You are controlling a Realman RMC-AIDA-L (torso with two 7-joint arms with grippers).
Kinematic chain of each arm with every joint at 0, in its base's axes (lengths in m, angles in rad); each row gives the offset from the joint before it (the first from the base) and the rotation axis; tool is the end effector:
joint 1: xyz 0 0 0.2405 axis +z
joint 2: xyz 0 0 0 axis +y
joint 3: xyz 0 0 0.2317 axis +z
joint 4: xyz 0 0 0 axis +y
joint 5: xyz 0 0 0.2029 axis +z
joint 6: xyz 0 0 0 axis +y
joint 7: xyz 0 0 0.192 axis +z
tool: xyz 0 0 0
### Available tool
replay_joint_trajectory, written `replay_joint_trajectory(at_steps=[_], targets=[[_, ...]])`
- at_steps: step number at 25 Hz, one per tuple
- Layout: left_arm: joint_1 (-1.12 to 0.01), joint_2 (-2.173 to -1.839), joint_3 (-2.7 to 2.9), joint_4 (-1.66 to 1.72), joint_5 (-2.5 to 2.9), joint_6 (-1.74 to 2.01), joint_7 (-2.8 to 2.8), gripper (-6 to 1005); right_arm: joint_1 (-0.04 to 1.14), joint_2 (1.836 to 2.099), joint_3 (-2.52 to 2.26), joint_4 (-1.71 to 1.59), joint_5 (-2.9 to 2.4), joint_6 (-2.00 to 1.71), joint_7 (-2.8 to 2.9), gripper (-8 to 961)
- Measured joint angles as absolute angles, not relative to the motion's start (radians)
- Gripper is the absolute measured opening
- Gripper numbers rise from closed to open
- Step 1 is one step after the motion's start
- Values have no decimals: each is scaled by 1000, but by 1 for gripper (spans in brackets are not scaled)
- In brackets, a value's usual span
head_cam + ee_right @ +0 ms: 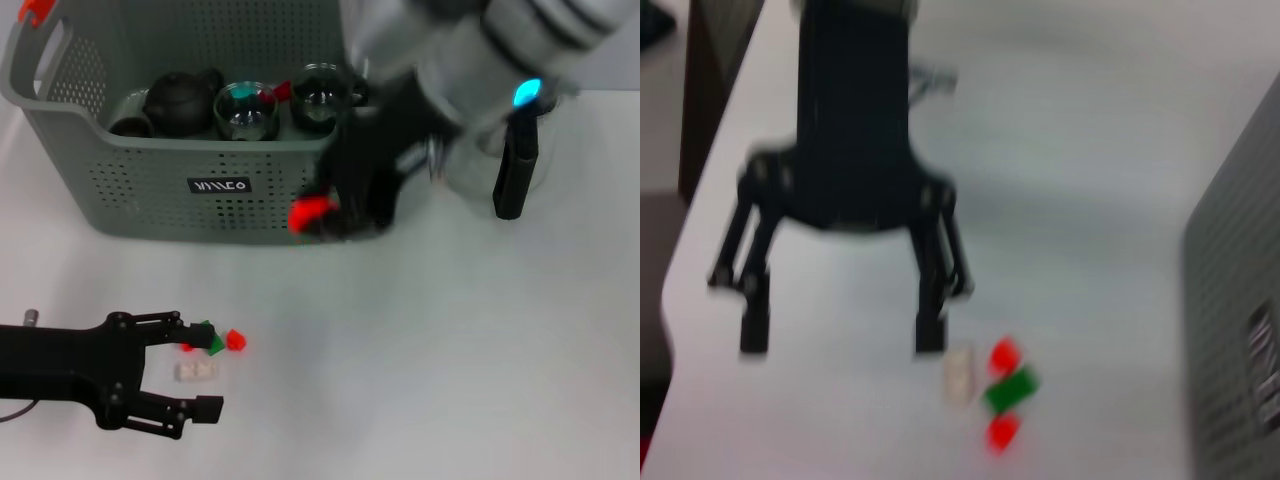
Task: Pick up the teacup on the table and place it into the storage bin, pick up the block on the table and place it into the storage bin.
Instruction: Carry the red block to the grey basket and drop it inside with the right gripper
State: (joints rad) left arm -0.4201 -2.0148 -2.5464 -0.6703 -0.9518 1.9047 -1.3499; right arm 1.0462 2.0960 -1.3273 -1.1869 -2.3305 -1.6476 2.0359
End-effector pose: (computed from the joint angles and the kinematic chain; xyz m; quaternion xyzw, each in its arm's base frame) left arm -0.2534 0.2499 -0.0057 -0.9472 -0.2287 -0.2245 0.0097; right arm 0.0236 0.3500 -0.0628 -0.9932 -0.0607 -0.0978 0.0163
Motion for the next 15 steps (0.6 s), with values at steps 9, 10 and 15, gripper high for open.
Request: replay_joint_trajectory(at_steps=[9,10,15], targets=[[-432,-2005,-2546,-676,-956,1924,-1352,950,1080,2094,-1127,-1331,-2281,-1652,2043,304],[-434,-2004,-2547,-676,-959,1925,-1352,950,1080,2094,-1118,-1320,-2281,-1617,2041,304],[-445,-2002,-2560,-676,-965,1926,-1353,950,1079,2092,-1119,-1169,-2276,-1392,1993,303]])
